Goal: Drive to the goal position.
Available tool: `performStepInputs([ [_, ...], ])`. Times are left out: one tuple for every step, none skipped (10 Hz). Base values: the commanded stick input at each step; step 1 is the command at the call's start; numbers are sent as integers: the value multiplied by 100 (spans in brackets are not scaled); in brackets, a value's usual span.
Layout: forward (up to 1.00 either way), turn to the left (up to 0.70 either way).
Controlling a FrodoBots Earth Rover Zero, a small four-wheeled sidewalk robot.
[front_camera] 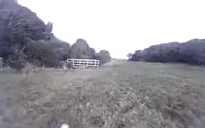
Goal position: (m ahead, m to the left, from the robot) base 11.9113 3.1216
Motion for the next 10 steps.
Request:
performStepInputs([
  [70,-16],
  [70,-16],
  [70,-16],
  [70,-16],
  [70,-16],
  [70,-13],
  [70,-9],
  [70,-5],
  [70,-1],
  [70,0],
])
